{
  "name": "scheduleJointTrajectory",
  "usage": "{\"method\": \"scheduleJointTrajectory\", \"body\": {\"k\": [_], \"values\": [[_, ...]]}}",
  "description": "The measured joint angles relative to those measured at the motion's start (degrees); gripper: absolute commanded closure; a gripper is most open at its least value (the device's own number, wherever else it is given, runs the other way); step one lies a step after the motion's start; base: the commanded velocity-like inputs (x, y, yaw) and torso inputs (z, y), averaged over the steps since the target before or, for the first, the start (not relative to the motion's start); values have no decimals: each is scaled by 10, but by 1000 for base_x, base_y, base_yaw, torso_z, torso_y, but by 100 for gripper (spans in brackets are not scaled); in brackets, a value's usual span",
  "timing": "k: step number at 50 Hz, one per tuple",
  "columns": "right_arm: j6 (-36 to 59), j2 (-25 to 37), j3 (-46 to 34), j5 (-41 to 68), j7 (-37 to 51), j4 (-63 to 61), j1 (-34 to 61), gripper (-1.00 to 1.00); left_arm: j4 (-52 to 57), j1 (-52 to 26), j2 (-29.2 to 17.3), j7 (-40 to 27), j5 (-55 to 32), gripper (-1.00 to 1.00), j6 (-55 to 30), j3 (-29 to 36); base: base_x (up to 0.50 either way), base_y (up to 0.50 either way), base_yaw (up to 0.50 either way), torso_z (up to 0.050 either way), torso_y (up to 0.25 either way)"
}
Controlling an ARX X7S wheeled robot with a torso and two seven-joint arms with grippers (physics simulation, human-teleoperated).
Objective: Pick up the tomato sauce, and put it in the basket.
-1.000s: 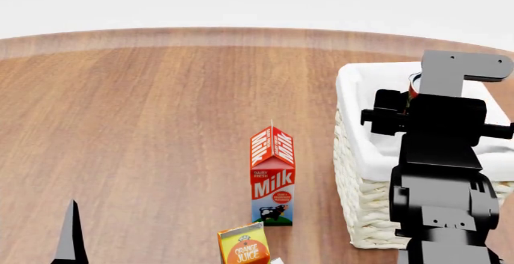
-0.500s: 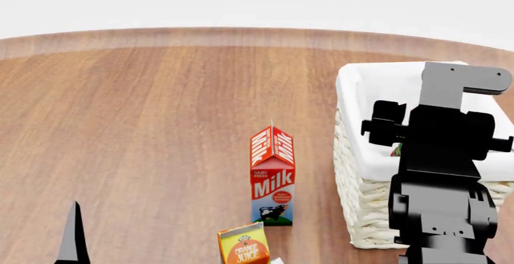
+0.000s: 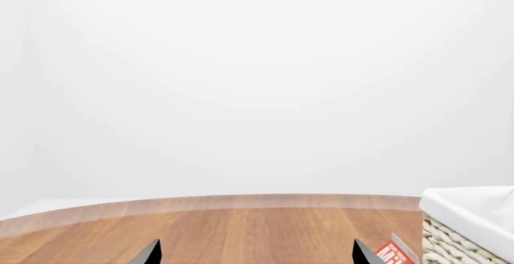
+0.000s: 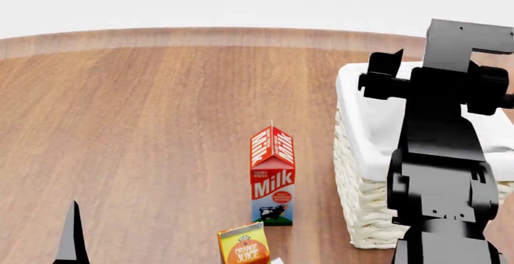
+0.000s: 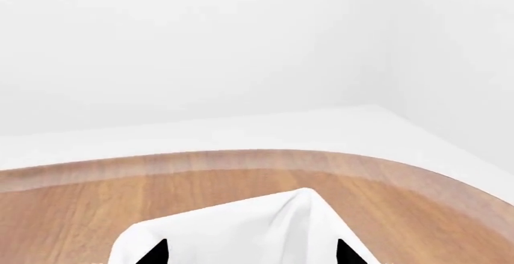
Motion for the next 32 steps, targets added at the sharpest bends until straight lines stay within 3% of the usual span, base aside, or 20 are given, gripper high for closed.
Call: {"method": "scheduleJointTrajectory", "body": {"k": [19,32], "values": [[183,0,19,45,-32,-557,-174,-100,5,-1,-5,-6,0,-100,0,4,0,0,0,0,0],[208,-1,57,92,-42,-828,-299,-100,7,-1,-8,-10,0,-100,0,6,0,0,0,0,0]]}}
